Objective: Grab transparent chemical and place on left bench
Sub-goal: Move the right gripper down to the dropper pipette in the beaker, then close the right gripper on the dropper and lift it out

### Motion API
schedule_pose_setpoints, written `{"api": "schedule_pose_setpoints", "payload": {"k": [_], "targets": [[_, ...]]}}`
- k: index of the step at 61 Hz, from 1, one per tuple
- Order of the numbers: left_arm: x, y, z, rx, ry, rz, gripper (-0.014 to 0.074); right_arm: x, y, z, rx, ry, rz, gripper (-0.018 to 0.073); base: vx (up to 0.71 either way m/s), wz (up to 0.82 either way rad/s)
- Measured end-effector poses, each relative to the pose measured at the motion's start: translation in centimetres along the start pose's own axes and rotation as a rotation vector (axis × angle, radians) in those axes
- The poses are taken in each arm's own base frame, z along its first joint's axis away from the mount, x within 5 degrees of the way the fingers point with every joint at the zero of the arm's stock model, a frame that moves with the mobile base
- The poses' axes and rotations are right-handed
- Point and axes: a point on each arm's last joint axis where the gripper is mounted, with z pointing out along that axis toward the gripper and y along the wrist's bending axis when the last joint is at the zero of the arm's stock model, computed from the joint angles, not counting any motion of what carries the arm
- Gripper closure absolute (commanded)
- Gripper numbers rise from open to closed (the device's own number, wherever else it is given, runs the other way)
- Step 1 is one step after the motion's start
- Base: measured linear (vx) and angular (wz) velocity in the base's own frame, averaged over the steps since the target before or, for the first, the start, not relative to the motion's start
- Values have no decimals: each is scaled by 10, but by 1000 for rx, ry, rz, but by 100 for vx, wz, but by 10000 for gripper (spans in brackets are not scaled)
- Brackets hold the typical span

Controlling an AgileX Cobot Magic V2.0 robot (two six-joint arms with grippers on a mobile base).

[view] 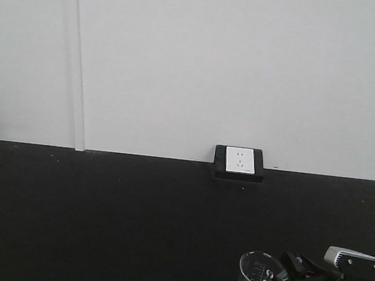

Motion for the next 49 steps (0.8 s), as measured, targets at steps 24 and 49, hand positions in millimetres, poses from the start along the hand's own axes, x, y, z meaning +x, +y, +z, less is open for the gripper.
{"api": "schedule_pose_setpoints", "payload": {"k": [24, 49], "targets": [[0, 0, 0, 0, 0, 0, 600, -82, 41, -54, -122, -123, -218, 566, 0, 0], [0, 0, 0, 0, 0, 0, 600, -88, 54, -157, -61, -152, -312, 564, 0, 0]]}}
